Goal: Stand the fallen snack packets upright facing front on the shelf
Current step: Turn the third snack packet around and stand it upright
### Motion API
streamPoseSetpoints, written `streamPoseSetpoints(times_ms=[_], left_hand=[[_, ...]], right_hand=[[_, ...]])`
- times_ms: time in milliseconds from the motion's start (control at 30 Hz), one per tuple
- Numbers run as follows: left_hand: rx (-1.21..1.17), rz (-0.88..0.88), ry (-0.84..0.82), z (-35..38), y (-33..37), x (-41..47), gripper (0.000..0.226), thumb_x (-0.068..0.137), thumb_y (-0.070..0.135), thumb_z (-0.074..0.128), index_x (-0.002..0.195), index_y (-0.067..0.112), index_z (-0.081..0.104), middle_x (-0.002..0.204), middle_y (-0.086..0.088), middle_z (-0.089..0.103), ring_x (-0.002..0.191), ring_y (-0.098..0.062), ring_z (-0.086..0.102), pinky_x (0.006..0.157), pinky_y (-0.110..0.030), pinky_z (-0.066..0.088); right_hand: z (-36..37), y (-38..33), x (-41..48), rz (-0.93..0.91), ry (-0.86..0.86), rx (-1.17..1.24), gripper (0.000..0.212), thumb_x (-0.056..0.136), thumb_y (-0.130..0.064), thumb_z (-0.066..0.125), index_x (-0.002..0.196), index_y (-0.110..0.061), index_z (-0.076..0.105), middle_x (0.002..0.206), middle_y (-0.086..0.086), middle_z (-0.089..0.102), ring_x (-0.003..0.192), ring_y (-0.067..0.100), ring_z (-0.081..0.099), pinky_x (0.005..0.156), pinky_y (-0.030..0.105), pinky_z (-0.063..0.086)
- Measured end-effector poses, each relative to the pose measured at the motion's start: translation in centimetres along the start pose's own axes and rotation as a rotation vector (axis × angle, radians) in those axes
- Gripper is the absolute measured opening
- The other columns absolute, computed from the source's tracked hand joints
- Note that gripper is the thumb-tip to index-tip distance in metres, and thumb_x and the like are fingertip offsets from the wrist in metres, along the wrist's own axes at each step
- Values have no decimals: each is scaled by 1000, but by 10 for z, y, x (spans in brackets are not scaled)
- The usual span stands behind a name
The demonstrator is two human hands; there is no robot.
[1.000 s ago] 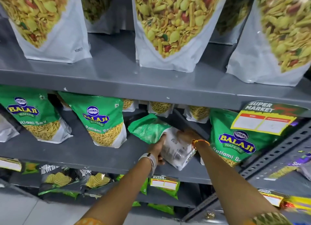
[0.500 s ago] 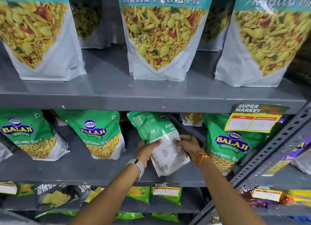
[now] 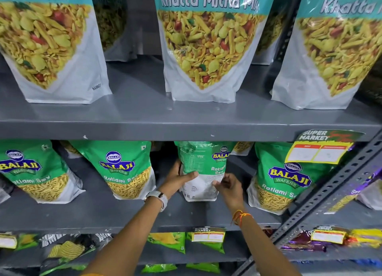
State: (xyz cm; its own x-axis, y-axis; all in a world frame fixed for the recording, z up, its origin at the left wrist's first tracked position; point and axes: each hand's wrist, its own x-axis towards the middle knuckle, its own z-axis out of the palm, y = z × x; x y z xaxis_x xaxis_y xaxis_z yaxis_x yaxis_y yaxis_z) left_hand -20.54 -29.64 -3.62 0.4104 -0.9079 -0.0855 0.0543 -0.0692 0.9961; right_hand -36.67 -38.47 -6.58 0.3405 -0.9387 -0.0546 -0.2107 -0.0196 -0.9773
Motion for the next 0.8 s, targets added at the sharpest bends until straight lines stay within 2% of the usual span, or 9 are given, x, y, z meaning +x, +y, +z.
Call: streamPoseSetpoints(times_ms=[167, 267, 333, 467, 567, 667, 700, 733, 800], left_hand=[[-41, 6, 29, 0, -3, 3, 46, 80, 2, 66, 122, 14, 50, 110, 0, 65, 89, 2, 66, 73, -9, 51], [-90, 19, 139, 3, -8, 3, 38, 78, 2, 68, 112, 14, 57, 112, -8, 66, 93, -13, 68, 71, -12, 53], [-105, 33, 198, 7, -14, 1, 44, 76, 6, 72, 117, 11, 56, 114, -10, 67, 97, -17, 66, 75, -16, 54], [-79, 57, 216, 10, -20, -12, 35, 79, 12, 70, 107, 25, 54, 107, 4, 66, 93, -2, 65, 75, -10, 50], [-13, 83, 170, 11, -20, -30, 38, 76, 53, 62, 105, 30, 49, 107, 16, 60, 93, 15, 59, 77, -6, 46], [36, 93, 132, 15, -22, -39, 6, 95, 31, 43, 91, 35, 42, 97, 23, 48, 79, 31, 50, 71, 3, 38], [40, 75, 179, 15, -22, -41, 12, 97, 28, 38, 89, 35, 42, 94, 23, 47, 78, 31, 50, 71, 3, 38], [44, 53, 239, 12, -23, -39, 12, 96, 36, 37, 93, 32, 47, 95, 18, 54, 85, 23, 55, 75, -2, 41], [31, 27, 362, 2, -25, -30, 43, 90, 51, 31, 108, 18, 53, 105, -1, 66, 103, -12, 62, 88, -21, 45]], right_hand=[[7, 0, -12, -72, 80, -53, 33, 74, -5, 72, 69, -23, 45, 80, 12, 59, 72, 21, 53, 60, 15, 44], [24, 1, -31, -163, 234, -51, 32, 76, -6, 71, 79, -26, 45, 92, 7, 49, 79, 25, 52, 70, 32, 48], [40, 3, -45, -229, 214, -82, 33, 75, -11, 73, 99, -20, 53, 103, 2, 49, 96, 22, 53, 85, 38, 47], [48, -1, -51, -178, 57, -119, 81, 67, -16, 79, 137, -12, 38, 125, -5, 37, 120, 9, 40, 103, 22, 33], [44, 1, -42, -197, -46, -131, 102, 56, -30, 86, 141, -14, 31, 140, -2, 40, 130, 10, 39, 110, 29, 35], [42, 0, -32, -189, -107, -105, 104, 52, -35, 86, 140, -25, 31, 143, -6, 45, 132, 7, 41, 109, 29, 38], [40, 0, -28, -189, -136, -88, 101, 55, -31, 85, 139, -30, 31, 143, -9, 45, 132, 7, 41, 108, 25, 38], [36, -4, -26, -182, -177, -65, 97, 59, -24, 85, 138, -33, 29, 141, -13, 44, 131, 7, 41, 104, 17, 39], [27, -8, -19, -166, -305, -21, 94, 67, -11, 81, 139, -32, 23, 137, -20, 41, 130, 7, 38, 92, -2, 37]])
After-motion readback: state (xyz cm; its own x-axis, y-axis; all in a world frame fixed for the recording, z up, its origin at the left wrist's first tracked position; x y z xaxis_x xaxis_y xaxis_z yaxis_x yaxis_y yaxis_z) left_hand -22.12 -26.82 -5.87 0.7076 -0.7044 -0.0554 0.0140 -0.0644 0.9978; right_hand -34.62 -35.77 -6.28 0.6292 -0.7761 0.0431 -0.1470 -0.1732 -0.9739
